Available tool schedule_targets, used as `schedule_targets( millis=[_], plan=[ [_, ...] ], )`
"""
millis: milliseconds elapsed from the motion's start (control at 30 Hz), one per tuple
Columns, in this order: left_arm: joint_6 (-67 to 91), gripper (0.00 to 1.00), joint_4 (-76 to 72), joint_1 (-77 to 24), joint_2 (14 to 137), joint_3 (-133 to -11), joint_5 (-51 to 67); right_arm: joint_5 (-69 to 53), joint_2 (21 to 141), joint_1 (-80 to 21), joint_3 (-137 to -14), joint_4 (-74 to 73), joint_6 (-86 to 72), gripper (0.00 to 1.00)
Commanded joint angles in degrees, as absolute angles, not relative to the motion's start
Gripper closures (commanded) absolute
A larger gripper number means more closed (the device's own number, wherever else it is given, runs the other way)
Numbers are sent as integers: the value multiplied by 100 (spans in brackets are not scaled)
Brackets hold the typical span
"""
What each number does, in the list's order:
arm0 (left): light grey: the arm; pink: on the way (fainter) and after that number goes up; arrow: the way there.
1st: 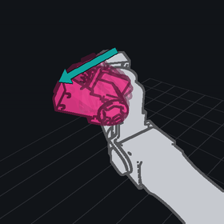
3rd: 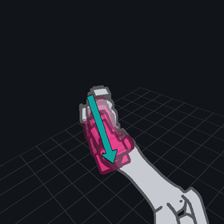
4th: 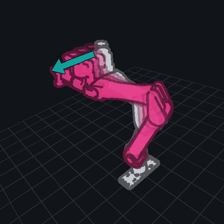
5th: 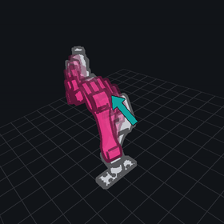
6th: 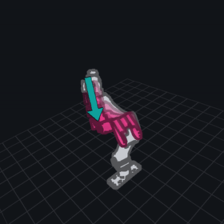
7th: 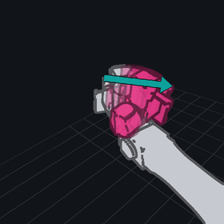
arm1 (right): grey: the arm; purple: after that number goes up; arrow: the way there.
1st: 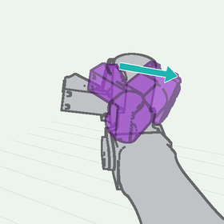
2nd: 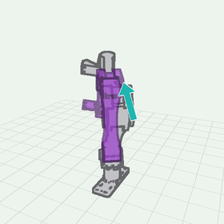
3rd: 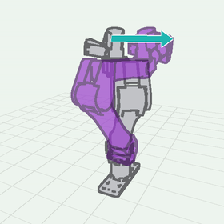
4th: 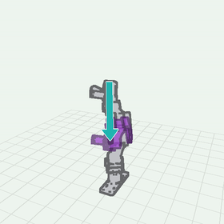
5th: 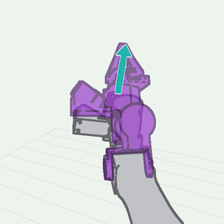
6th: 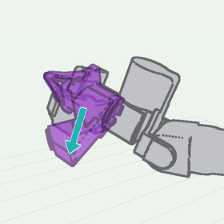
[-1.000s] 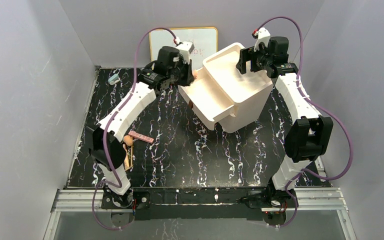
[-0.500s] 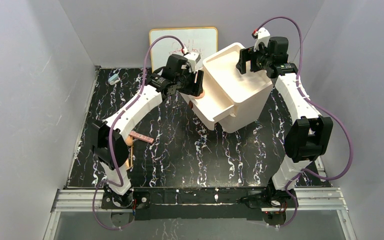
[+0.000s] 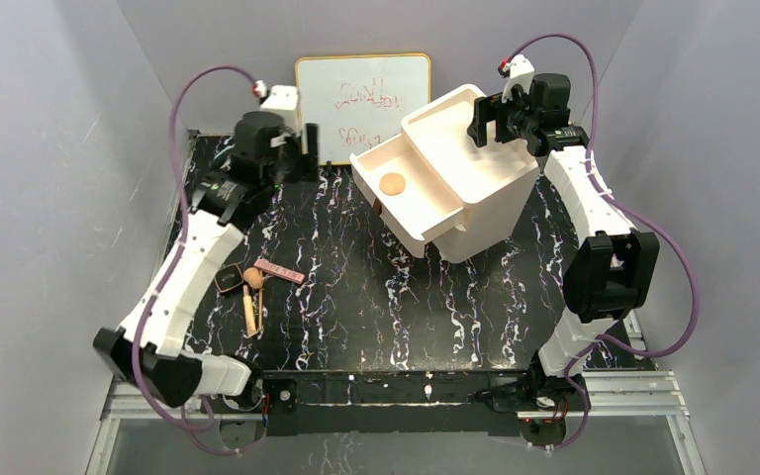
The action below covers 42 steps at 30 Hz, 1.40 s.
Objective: Organize the makeup
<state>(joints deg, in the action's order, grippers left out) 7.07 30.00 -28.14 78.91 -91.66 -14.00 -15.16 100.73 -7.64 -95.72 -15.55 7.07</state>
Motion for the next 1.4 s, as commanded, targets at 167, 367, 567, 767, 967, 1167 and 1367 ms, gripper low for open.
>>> schedule_targets(
  millis=[167,367,567,767,967,1167,1367],
  plan=[
    [1966,43,4157,-1036,7136,-6876,-1544,-1682,10101,-803,-9404,-1817,563,1],
    [2524,39,4012,-635,6637,-5644,-1371,-1644,10082,-805,-9375,-1818,576,1],
    [2608,38,3830,-399,6582,-5010,-1131,-1663,10088,-801,-9365,-1806,567,1],
    [2580,38,3431,-244,6857,-4698,-881,-1662,10074,-817,-9372,-1829,579,1],
    [2529,47,3070,-14,7206,-4520,-578,-1652,10056,-811,-9370,-1845,580,1],
    [2305,51,2891,248,7330,-4406,-688,-1624,10062,-814,-9382,-1841,596,1],
    [2217,62,2790,409,7366,-4295,-626,-1636,10085,-817,-9395,-1846,596,1]
  ],
)
